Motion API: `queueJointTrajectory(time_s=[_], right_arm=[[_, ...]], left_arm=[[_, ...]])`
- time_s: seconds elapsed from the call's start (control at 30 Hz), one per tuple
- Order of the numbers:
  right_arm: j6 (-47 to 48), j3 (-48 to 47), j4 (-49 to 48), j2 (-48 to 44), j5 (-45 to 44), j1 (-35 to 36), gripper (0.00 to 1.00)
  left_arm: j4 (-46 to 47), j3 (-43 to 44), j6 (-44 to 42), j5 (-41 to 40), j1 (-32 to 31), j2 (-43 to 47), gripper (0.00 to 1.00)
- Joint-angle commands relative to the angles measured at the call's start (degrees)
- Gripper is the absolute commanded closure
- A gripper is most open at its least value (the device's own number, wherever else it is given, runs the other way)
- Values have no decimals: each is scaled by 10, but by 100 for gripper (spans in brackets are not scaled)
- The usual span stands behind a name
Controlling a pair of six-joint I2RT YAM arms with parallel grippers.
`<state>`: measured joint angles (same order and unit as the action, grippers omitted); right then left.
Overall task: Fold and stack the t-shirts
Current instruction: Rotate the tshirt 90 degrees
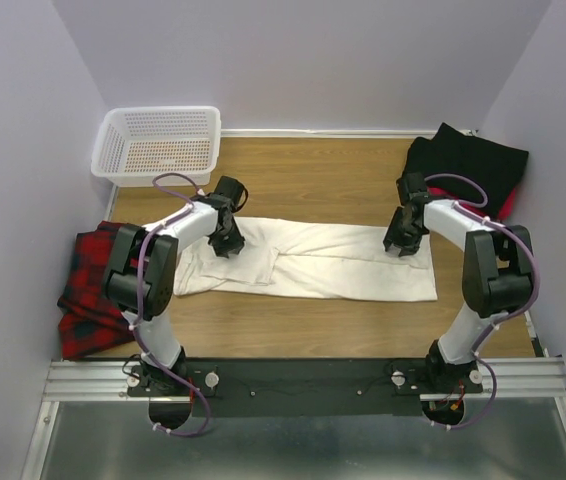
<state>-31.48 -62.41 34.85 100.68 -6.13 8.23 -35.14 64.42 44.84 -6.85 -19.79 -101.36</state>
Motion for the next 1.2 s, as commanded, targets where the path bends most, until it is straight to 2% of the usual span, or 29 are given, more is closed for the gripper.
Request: queueJointTrajectory(time_s=[0.0, 0.43, 0.73, 0.8, 0.93, 1.07, 1.17], right_arm=[[-23, 65, 31, 7, -15, 1, 51], [-59, 149, 52, -76, -5, 1, 50], [-63, 171, 61, -101, 9, 2, 50], [-63, 176, 62, -106, 16, 2, 50], [-64, 183, 62, -116, 23, 4, 50], [-62, 191, 63, -125, 38, 8, 51], [-60, 200, 63, -132, 52, 16, 50]], left_arm=[[9, 62, -15, 16, 5, -52, 60], [-43, 345, -44, 31, 17, -254, 60], [-60, 551, -57, 66, 17, -399, 62], [-55, 596, -56, 96, 17, -415, 62], [-5, 620, -46, 147, 18, -440, 62], [71, 625, -27, 233, 18, -456, 62], [124, 642, -5, 283, 18, -471, 69]])
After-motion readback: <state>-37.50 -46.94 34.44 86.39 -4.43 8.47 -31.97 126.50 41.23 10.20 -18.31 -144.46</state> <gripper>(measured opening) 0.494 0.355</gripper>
